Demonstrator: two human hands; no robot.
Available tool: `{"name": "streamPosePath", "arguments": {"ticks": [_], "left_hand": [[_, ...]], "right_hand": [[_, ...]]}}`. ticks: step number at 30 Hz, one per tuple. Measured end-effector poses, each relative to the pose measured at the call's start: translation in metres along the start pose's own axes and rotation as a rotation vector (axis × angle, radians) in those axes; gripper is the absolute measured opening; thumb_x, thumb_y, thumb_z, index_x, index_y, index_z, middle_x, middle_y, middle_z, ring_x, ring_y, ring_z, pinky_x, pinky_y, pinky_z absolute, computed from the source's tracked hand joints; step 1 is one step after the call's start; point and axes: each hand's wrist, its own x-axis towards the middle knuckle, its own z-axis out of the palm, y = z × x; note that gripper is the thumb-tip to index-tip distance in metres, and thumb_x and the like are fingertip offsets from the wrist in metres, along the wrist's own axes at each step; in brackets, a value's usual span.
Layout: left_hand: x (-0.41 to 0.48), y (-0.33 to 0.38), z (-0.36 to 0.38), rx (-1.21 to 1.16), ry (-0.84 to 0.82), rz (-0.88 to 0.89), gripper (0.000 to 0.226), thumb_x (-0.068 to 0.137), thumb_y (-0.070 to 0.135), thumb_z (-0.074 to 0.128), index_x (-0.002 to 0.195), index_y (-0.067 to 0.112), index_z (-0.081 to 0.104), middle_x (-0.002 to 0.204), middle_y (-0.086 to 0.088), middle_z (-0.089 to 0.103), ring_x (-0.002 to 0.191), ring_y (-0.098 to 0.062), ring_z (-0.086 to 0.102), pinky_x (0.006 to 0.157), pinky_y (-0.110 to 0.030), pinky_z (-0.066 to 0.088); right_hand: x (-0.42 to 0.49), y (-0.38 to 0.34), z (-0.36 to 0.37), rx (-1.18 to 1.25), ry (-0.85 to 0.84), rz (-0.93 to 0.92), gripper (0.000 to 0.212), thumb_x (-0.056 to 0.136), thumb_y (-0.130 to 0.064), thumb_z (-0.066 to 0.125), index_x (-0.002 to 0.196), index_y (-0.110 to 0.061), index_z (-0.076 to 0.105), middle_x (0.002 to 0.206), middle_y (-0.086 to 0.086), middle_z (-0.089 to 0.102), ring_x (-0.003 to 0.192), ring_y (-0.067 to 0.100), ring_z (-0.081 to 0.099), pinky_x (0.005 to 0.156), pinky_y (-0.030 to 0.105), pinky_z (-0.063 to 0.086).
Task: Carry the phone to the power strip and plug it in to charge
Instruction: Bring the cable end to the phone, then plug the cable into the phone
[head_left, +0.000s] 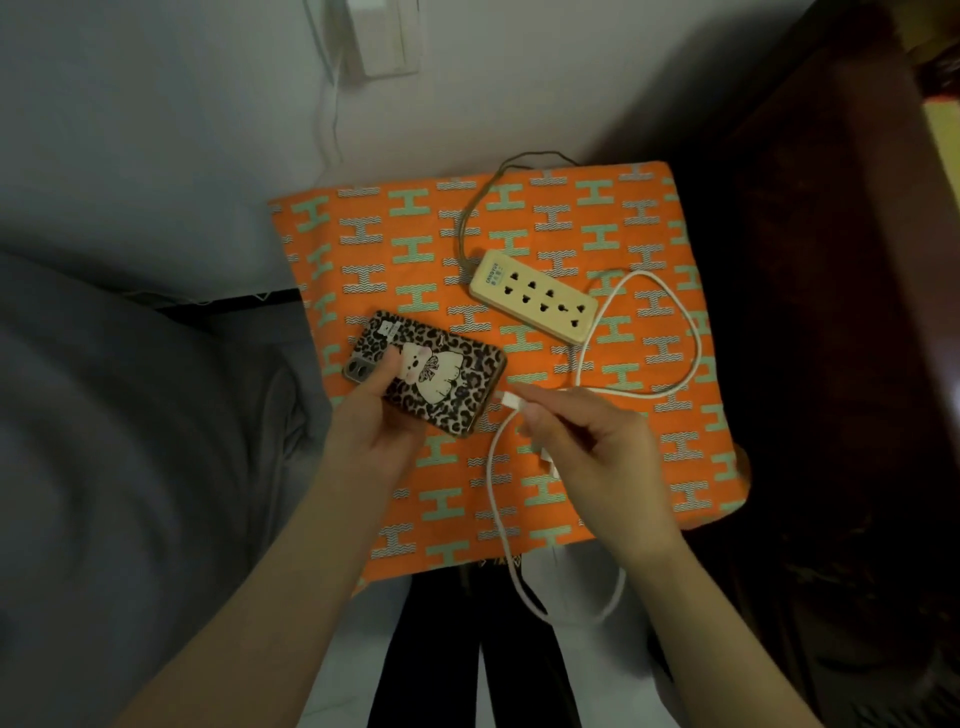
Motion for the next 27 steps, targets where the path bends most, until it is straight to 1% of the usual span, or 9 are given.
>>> {"name": "streamPosePath", "arguments": {"ticks": [2,4,6,11,14,18,22,25,27], "left_hand": [[-0.002,-0.002,0.000,-0.015,-0.012,-0.004,0.045,0.093,0.016,0.051,0.137,0.006,0.046,0.138,-0.017,0.055,0.126,-0.032,0.053,0.089,-0.051,0.048],[-0.003,-0.004,0.000,-0.045,-0.034,-0.011,0.046,0.094,0.017,0.050,0.138,0.005,0.045,0.139,-0.018,0.053,0.129,-0.033,0.051,0.101,-0.054,0.042],[-0.004,-0.005,-0.001,-0.071,-0.058,-0.009,0.045,0.095,0.017,0.048,0.138,0.005,0.044,0.141,-0.019,0.052,0.131,-0.033,0.049,0.106,-0.054,0.038],[-0.004,-0.007,-0.001,-0.123,-0.070,-0.019,0.046,0.095,0.017,0.048,0.139,0.005,0.044,0.141,-0.021,0.051,0.131,-0.035,0.048,0.110,-0.053,0.035],[-0.004,-0.006,-0.001,-0.141,-0.074,-0.026,0.048,0.094,0.018,0.049,0.139,0.004,0.043,0.142,-0.021,0.050,0.132,-0.036,0.047,0.111,-0.054,0.033],[-0.006,-0.006,0.000,-0.116,-0.060,-0.010,0.044,0.094,0.018,0.049,0.136,0.005,0.046,0.139,-0.021,0.053,0.129,-0.036,0.049,0.110,-0.055,0.034],[-0.007,-0.007,0.000,-0.017,-0.026,0.059,0.022,0.093,0.016,0.051,0.112,0.007,0.059,0.132,-0.019,0.059,0.123,-0.034,0.056,0.106,-0.055,0.039],[-0.009,-0.009,0.001,0.016,-0.018,0.105,0.038,0.092,0.014,0.053,0.130,0.007,0.052,0.135,-0.017,0.058,0.124,-0.032,0.056,0.106,-0.053,0.041],[-0.011,-0.011,0.003,0.049,-0.007,0.120,0.044,0.091,0.012,0.054,0.135,0.008,0.049,0.134,-0.015,0.059,0.121,-0.031,0.058,0.104,-0.052,0.044]], "right_hand": [[0.000,-0.002,0.004,0.073,0.054,0.010,0.015,0.085,-0.018,0.067,0.098,-0.019,0.075,0.075,-0.010,0.071,0.062,0.005,0.062,0.057,0.016,0.046],[0.000,-0.003,0.008,0.101,0.084,-0.001,0.011,0.083,-0.015,0.071,0.093,-0.016,0.075,0.071,-0.012,0.071,0.059,0.003,0.062,0.056,0.010,0.043],[-0.001,-0.005,0.010,0.093,0.118,-0.038,0.008,0.082,-0.015,0.072,0.089,-0.015,0.074,0.070,-0.013,0.069,0.060,0.004,0.063,0.056,0.012,0.045],[-0.003,-0.008,0.008,0.072,0.176,-0.078,0.006,0.082,-0.015,0.071,0.086,-0.020,0.073,0.070,-0.013,0.068,0.057,0.013,0.061,0.052,0.032,0.052],[-0.001,-0.009,0.008,-0.020,0.182,-0.110,0.008,0.082,-0.017,0.070,0.087,-0.022,0.072,0.068,-0.015,0.066,0.054,0.016,0.061,0.048,0.039,0.051],[0.003,-0.010,0.004,-0.215,0.152,-0.198,0.006,0.083,-0.013,0.072,0.087,-0.017,0.073,0.066,-0.007,0.066,0.052,0.016,0.059,0.047,0.038,0.048],[0.004,-0.007,0.000,-0.399,0.095,-0.269,0.004,0.083,-0.008,0.072,0.085,-0.010,0.073,0.074,-0.003,0.071,0.061,0.007,0.061,0.055,0.027,0.051],[0.002,0.002,-0.002,-0.406,0.086,-0.261,0.003,0.083,-0.005,0.072,0.084,-0.008,0.072,0.075,-0.002,0.071,0.064,0.007,0.063,0.058,0.029,0.053],[-0.002,0.010,-0.004,-0.390,0.083,-0.244,0.003,0.083,-0.004,0.072,0.083,-0.007,0.071,0.073,0.000,0.070,0.062,0.009,0.063,0.055,0.034,0.054]]}}
